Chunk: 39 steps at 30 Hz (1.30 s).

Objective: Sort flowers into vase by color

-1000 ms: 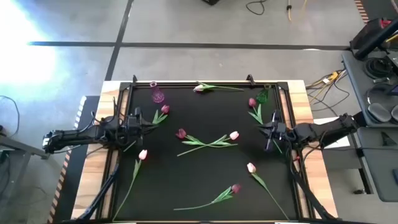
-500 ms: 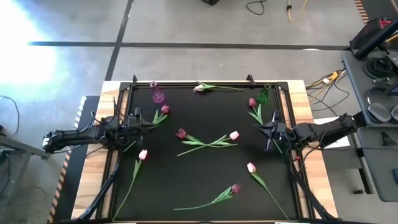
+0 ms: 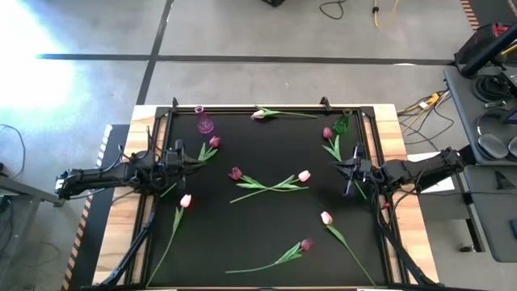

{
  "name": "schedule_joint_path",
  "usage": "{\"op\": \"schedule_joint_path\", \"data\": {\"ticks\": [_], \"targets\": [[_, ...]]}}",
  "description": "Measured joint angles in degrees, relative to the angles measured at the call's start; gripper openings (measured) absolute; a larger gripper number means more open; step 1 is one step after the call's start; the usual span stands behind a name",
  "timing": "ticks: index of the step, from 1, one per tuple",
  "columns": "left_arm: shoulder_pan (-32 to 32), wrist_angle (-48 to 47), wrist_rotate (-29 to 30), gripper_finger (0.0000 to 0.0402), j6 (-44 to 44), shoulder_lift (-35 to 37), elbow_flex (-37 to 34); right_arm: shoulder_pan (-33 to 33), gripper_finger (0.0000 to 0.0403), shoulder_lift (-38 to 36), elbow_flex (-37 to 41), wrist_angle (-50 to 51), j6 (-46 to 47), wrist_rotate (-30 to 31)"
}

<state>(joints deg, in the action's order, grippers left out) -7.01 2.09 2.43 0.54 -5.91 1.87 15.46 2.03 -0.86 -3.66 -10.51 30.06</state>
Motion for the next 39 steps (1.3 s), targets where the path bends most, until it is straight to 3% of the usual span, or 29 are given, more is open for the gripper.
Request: {"op": "schedule_joint_path", "data": {"ticks": [26,39], "targets": [[0.0,0.0,0.0,0.0000,0.0,0.0,0.0,0.0,0.0009,0.0,0.0,-0.2,0.0,0.0],[0.0,0.0,0.0,0.0000,0.0,0.0,0.0,0.0,0.0009,0.0,0.1,-9.9,-5.2,0.0]]}}
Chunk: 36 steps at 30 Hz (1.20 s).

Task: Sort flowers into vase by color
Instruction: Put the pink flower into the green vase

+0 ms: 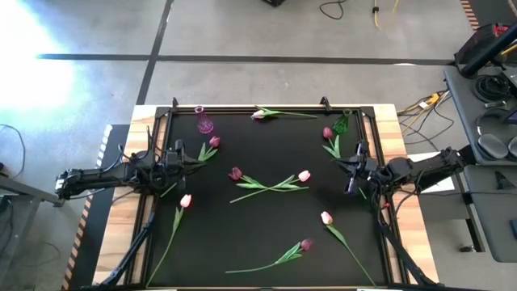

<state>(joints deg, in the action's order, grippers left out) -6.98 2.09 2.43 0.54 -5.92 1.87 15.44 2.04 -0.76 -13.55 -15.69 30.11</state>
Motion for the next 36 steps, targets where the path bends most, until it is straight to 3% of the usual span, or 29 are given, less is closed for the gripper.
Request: {"op": "schedule_joint_path", "data": {"ticks": [4,10,16,21,25,32,36], "targets": [[0.0,0.0,0.0,0.0000,0.0,0.0,0.0,-0.1,0.0009,0.2,-0.2,-2.2,2.9,0.3],[0.0,0.0,0.0,0.0000,0.0,0.0,0.0,-0.5,0.0009,6.6,-7.1,10.5,13.2,10.7],[0.0,0.0,0.0,0.0000,0.0,0.0,0.0,-1.3,0.0009,21.1,-19.4,28.0,28.6,12.2],[0.0,0.0,0.0,0.0000,0.0,0.0,0.0,-4.8,0.0009,35.9,-29.8,32.1,32.6,11.3],[0.0,0.0,0.0,0.0000,0.0,0.0,0.0,-10.8,0.0009,47.0,-38.6,32.9,29.2,4.9],[0.0,0.0,0.0,0.0000,0.0,0.0,0.0,-28.9,0.0009,63.1,-50.7,32.9,20.8,-19.7],[0.0,0.0,0.0,0.0000,0.0,0.0,0.0,-38.6,0.0009,72.7,-56.9,33.9,15.3,-30.9]]}}
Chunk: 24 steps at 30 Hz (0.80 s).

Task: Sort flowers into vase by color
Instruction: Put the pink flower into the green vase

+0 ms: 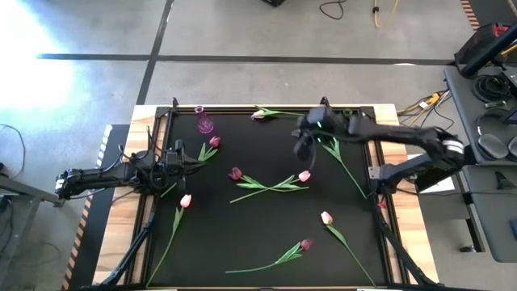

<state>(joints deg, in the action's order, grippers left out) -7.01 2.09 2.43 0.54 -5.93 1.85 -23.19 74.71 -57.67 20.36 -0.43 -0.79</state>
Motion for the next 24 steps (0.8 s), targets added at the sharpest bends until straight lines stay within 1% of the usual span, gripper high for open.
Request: {"op": "schedule_joint_path", "data": {"ticks": [2,3,7,11,15,19,24], "targets": [[0.0,0.0,0.0,0.0000,0.0,0.0,0.0,-3.6,0.0009,4.9,-3.7,1.2,-4.6,-3.5],[0.0,0.0,0.0,0.0000,0.0,0.0,0.0,-5.0,0.0009,7.5,-5.8,2.4,-6.6,-4.1],[0.0,0.0,0.0,0.0000,0.0,0.0,0.0,-9.3,0.0009,17.4,-13.8,5.7,-13.7,-4.1],[0.0,0.0,0.0,0.0000,0.0,0.0,0.0,-11.9,0.0019,25.3,-20.9,9.0,-19.8,-4.2],[0.0,0.0,0.0,0.0000,0.0,0.0,0.0,-13.0,0.0046,31.6,-26.6,10.3,-23.8,-3.7],[0.0,0.0,0.0,0.0000,0.0,0.0,0.0,-13.9,0.0084,36.7,-31.6,10.6,-27.8,-0.6],[0.0,0.0,0.0,0.0000,0.0,0.0,0.0,-14.7,0.0125,41.6,-37.1,12.4,-32.0,-0.1]]}}
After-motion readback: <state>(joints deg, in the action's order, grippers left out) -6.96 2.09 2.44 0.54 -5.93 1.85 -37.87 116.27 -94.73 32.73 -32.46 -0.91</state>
